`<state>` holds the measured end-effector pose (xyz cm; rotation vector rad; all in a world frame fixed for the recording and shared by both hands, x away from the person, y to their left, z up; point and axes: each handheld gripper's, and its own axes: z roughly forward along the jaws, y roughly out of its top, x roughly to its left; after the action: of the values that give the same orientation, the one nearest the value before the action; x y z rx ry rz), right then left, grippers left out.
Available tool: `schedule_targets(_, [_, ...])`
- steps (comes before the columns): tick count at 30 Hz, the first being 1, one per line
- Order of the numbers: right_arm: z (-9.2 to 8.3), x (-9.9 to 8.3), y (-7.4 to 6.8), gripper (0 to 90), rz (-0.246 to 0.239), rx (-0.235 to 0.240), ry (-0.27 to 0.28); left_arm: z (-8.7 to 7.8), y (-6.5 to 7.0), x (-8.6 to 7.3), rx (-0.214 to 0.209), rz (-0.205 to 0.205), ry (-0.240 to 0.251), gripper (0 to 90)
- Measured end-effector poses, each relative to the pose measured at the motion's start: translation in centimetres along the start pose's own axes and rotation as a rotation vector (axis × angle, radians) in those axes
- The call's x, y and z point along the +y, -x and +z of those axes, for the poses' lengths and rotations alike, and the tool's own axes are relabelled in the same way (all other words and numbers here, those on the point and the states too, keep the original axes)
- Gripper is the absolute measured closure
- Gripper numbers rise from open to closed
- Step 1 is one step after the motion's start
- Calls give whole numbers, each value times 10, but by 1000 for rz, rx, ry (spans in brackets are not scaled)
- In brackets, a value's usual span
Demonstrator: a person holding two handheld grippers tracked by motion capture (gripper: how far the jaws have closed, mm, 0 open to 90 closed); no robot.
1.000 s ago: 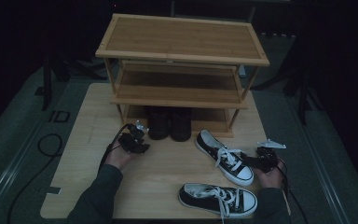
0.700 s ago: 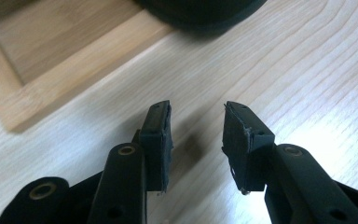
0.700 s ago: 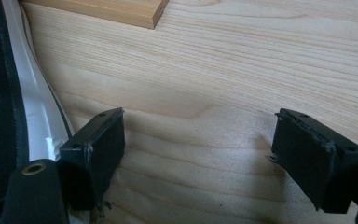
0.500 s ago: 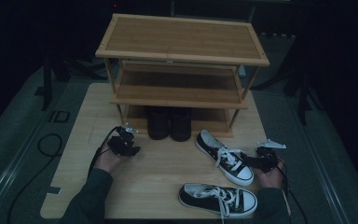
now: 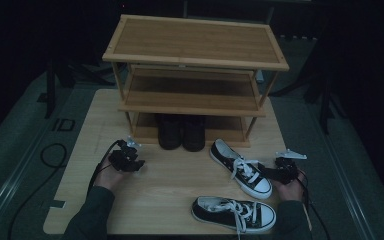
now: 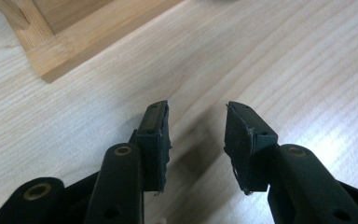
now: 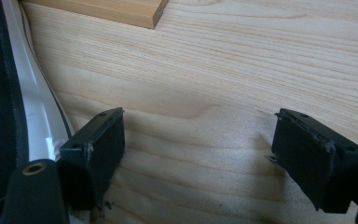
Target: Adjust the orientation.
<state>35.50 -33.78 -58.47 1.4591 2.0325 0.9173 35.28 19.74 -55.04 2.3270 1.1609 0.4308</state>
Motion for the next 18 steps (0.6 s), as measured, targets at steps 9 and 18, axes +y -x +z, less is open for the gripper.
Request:
schedule_targets(9, [0,0,0,162,0,-1,-1,-3,-6,-10,7,-25,24,603])
schedule_targets(18, [0,0,0,164,-1,-1,-4,0,-10,-14,16,-48,27,590])
